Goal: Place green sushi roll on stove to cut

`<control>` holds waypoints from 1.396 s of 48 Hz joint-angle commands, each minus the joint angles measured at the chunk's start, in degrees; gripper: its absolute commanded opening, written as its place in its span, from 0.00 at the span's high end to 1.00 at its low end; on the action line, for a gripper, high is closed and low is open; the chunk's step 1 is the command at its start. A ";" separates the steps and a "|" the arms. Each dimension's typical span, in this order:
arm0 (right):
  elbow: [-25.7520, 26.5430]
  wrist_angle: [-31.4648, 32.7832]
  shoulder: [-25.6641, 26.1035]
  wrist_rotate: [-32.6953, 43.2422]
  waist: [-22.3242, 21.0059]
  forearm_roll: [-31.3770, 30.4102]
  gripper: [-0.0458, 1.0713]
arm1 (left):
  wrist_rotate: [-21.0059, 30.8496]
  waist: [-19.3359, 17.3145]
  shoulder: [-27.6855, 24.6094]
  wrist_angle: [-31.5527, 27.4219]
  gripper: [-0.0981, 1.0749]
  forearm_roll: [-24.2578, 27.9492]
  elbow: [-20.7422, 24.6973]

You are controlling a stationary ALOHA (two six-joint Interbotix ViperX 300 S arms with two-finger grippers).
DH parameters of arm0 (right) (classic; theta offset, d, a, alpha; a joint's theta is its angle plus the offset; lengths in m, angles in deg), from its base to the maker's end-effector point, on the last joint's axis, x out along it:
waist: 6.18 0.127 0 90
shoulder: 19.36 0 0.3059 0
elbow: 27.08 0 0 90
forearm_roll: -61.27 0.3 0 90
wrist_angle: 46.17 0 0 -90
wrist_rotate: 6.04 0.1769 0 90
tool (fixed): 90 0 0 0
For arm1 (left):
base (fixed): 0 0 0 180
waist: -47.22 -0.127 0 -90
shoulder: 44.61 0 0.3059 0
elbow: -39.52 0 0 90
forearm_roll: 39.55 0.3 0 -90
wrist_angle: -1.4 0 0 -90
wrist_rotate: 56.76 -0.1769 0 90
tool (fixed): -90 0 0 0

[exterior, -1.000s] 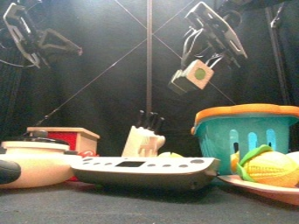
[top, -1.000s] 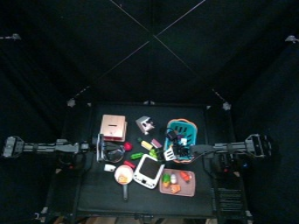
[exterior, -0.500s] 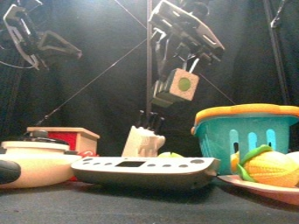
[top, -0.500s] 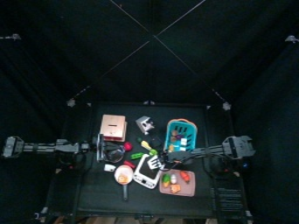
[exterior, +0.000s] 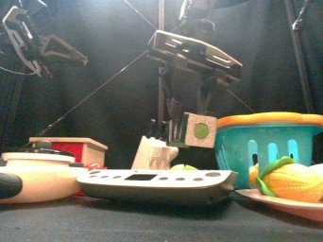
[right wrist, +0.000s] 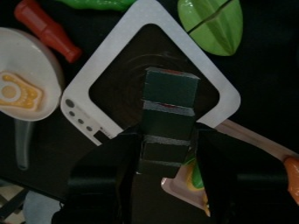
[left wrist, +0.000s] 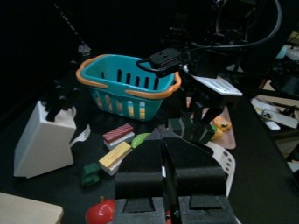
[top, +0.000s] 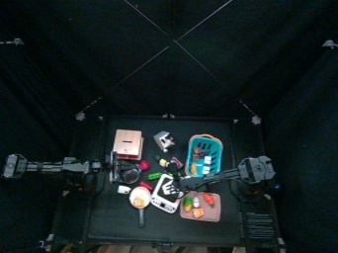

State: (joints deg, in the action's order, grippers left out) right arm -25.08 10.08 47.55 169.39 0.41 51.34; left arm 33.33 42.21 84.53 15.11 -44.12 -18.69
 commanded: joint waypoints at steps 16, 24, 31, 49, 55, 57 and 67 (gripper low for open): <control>-2.11 -10.11 0.62 1.76 -1.67 -1.05 0.52 | -0.09 -0.26 -0.09 0.26 0.70 -0.09 0.70; -1.85 -10.72 -0.26 1.76 -1.85 -1.32 0.50 | -0.09 -0.35 -0.09 0.26 0.70 -0.09 0.79; -1.58 -10.99 -0.70 1.76 -1.85 -1.49 0.44 | -0.09 -0.35 -0.09 0.18 0.70 -0.09 0.62; -1.23 -10.37 -1.14 1.58 -1.76 -1.05 0.24 | -0.09 -0.35 -0.09 0.09 0.70 -0.09 0.70; -0.79 -9.49 -1.05 1.41 -1.58 -1.05 0.24 | -0.09 -0.35 -0.09 -0.18 0.70 -0.09 0.70; -0.70 -9.23 -1.05 1.49 -1.58 -1.23 0.24 | -0.09 -0.35 -0.09 -0.18 0.70 -0.09 0.70; -0.62 -8.96 -1.14 0.97 -1.49 -1.49 0.23 | -0.09 -0.35 0.00 -0.26 0.70 -0.09 0.70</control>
State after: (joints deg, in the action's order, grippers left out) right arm -27.02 1.12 45.09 170.53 -1.08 50.02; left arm 33.33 41.94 84.62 14.67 -44.12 -18.78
